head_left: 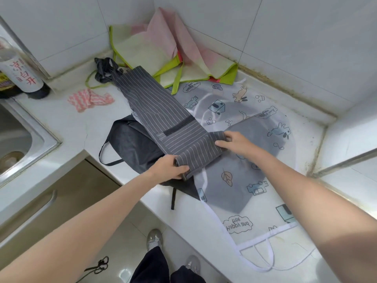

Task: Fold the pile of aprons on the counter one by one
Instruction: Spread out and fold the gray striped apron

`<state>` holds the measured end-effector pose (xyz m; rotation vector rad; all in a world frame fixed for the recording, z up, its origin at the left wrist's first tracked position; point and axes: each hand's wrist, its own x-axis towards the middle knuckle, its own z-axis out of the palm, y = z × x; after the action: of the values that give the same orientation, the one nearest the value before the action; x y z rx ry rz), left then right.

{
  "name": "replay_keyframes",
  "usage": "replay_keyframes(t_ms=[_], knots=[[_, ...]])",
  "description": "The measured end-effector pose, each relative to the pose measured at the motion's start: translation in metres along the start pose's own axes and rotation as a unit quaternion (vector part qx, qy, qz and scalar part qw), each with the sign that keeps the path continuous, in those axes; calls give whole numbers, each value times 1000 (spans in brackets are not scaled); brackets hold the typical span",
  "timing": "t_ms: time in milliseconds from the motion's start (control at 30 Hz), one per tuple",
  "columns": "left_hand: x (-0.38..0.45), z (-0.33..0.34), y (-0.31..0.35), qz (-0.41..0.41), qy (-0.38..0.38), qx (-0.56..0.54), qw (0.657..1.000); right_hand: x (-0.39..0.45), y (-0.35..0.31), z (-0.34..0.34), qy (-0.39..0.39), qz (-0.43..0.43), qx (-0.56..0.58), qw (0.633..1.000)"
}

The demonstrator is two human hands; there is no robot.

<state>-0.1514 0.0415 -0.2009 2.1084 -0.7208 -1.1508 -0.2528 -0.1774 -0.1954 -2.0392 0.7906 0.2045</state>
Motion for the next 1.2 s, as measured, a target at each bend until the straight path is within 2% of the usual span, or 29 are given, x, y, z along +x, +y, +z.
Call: replay_keyframes(t_ms=[33,100,167,200,233,267,300,333,367,400,433,467,500,533,567,633,700,767,867,900,967,1067,1133,1200], knots=[[1,-4,-1,-44,-11,-95,994,5,-4,5,6,-10,-46,999],[3,-9,-4,-104,-18,-214,971,12,-13,16,25,-16,-161,987],[5,-12,-6,-132,-19,-228,965,20,-21,27,43,-12,-229,972],[5,-14,-7,-128,-7,-167,978,22,-23,32,55,-8,-260,964],[5,-18,-8,-107,21,-52,993,25,-24,37,70,-8,-297,952],[6,-22,-9,-74,69,84,991,27,-24,41,89,-6,-327,941],[5,-25,-10,-30,137,218,966,28,-24,46,105,-10,-349,931],[4,-26,-10,28,199,332,922,29,-25,49,116,-11,-364,924],[4,-24,-8,95,236,426,868,29,-25,52,122,-15,-378,918],[5,-20,-4,157,241,498,818,30,-25,55,123,-17,-387,914],[7,-15,-2,209,212,545,784,28,-26,55,123,-22,-395,910],[12,-11,-4,238,164,562,775,27,-26,55,122,-35,-400,908],[17,-9,-4,234,120,568,780,25,-23,52,125,-71,-415,899],[20,-11,-4,217,92,566,790,23,-18,48,127,-124,-441,880],[23,-14,-5,203,75,571,792,21,-13,43,120,-181,-488,845],[22,-19,-8,204,57,608,765,15,-4,29,111,-225,-563,787],[20,-24,-16,215,33,638,739,8,4,20,76,-221,-593,771],[15,-28,-21,206,30,613,762,6,8,17,43,-231,-608,758],[11,-29,-20,190,36,523,830,12,-5,18,-15,-209,-622,754],[11,-29,-20,189,47,492,849,16,-8,22,-24,-207,-612,763],[13,-29,-21,181,71,453,870,22,-19,28,-36,-186,-549,814],[13,-24,-18,155,106,436,880,30,-39,22,-49,-145,-404,902],[16,-27,-18,123,127,350,920,40,-51,9,-67,-88,-292,950],[25,-42,-23,63,121,182,974,51,-62,0,-58,-34,-179,982]])
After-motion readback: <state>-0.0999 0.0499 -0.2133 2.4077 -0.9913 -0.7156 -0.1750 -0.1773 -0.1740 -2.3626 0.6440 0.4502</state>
